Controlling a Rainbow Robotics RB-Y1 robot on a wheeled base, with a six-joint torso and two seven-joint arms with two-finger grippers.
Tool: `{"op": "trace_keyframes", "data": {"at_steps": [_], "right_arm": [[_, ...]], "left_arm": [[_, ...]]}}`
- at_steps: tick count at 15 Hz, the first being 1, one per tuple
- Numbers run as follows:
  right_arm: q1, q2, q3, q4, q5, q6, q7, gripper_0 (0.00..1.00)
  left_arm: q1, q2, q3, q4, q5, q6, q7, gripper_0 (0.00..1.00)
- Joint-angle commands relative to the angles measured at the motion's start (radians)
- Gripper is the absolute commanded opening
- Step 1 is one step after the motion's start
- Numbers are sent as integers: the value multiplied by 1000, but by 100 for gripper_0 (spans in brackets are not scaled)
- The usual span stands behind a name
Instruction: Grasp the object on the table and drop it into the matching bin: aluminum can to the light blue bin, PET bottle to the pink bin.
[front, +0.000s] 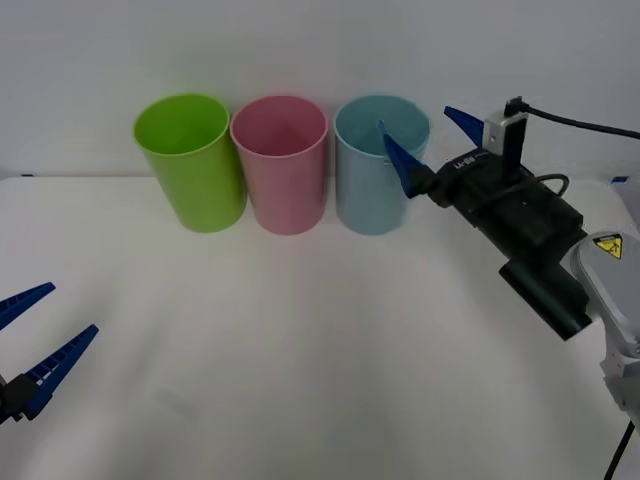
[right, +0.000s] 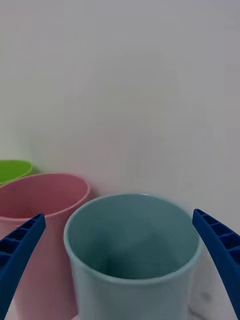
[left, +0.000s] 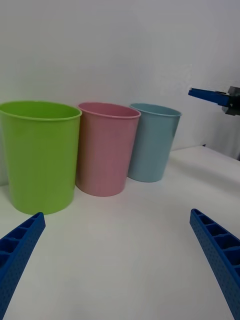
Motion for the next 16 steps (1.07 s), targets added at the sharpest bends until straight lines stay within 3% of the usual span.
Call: {"op": "trace_keyframes", "data": {"at_steps": [1, 7, 12, 16], "right_arm": [[114, -23, -56, -89, -4, -104, 2, 100], [364, -26, -216, -222, -4, -343, 54, 100], [513, -26, -331, -247, -78, -507, 269, 100], [607, -26, -438, -247, -121, -671, 286, 100]], "left_arm": [[0, 0, 0, 0, 0, 0, 0, 100], [0, 0, 0, 0, 0, 0, 0, 100], [0, 0, 0, 0, 0, 0, 0, 100], [0, 0, 0, 0, 0, 0, 0, 100]]}}
